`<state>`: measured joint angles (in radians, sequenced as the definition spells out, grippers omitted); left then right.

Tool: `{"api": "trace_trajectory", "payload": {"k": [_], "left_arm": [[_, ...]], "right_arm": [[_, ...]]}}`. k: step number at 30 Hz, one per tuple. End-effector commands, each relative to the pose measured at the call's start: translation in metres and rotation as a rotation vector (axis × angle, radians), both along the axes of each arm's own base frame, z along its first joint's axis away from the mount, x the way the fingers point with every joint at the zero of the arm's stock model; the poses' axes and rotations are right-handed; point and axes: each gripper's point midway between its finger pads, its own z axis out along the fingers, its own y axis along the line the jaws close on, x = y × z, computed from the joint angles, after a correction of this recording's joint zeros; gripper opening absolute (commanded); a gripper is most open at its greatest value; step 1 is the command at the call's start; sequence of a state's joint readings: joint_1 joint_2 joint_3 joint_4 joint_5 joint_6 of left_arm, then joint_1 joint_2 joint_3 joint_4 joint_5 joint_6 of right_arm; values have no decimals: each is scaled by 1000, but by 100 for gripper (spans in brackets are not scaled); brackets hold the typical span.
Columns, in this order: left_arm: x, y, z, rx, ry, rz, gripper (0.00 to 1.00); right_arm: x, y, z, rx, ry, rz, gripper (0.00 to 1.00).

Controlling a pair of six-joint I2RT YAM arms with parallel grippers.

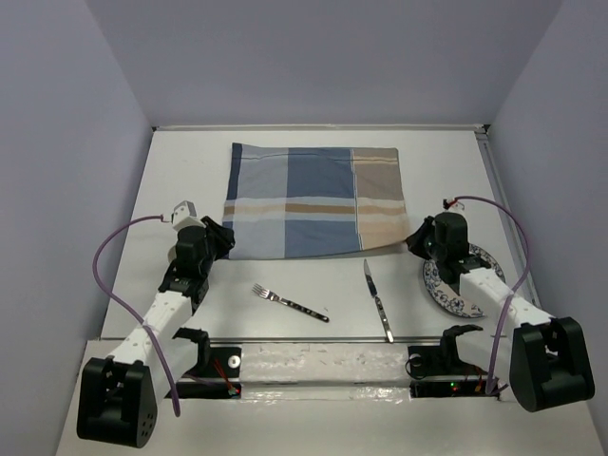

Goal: Set the dinner table for one person

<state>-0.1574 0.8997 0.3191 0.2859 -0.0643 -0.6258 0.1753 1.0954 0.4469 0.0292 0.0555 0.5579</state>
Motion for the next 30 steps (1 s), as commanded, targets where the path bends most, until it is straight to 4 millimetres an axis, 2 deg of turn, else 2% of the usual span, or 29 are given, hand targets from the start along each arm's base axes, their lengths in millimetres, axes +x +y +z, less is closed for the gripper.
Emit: {"api": "trace_trajectory", "payload": {"k": [1,3,5,6,7,8,9,10,11,12,13,16,17,19,20,21,23,24,28,30], "left_arm": [[5,-5,27,10,-81,-11,45],[6,-9,34,5,-96,-22,49],[7,-12,47,-3,-129,-31,53],[8,-15,54,-8,-146,-44,53],[10,-21,70,-15,-178,-66,53],[9,-25,71,-17,-179,-82,53],[9,-36,89,-24,-218,-119,53],[9,-42,97,-22,-228,-139,53],[10,-48,119,-23,-269,-155,53],[8,-53,132,-13,-294,-178,52],[4,-65,151,-16,-325,-214,52],[-6,-78,183,-8,-388,-281,52],[-12,-87,203,-16,-424,-328,52],[-24,-93,227,12,-466,-397,55],[-29,-95,234,23,-480,-424,56],[-37,-101,239,29,-496,-478,58],[-53,-104,248,68,-538,-549,63],[-61,-103,253,80,-561,-566,64],[-76,-95,239,157,-562,-597,70],[-77,-90,230,202,-559,-589,73]], "right_arm": [[6,-2,21,4,-50,-7,12],[5,-3,23,-5,-42,-11,17],[4,-5,28,-15,-51,-13,18],[3,-6,29,-21,-50,-14,25],[4,-6,35,-22,-63,-16,26],[5,-6,39,-22,-69,-12,27],[3,-5,43,-20,-70,-4,35],[5,-4,52,-17,-85,-1,37],[5,-5,59,-17,-99,-1,38],[2,-6,60,-24,-95,-6,39],[2,-8,67,-29,-109,-11,39],[-3,-20,77,-64,-131,-56,40],[-5,-23,78,-70,-130,-72,40],[-12,-33,77,-86,-127,-124,35],[-14,-36,76,-88,-124,-145,31],[-16,-39,73,-78,-119,-177,20],[-21,-52,65,-84,-101,-267,12],[-24,-57,64,-100,-83,-293,0],[-27,-80,65,-159,-41,-399,0],[-30,-82,51,-146,25,-424,0]]}}
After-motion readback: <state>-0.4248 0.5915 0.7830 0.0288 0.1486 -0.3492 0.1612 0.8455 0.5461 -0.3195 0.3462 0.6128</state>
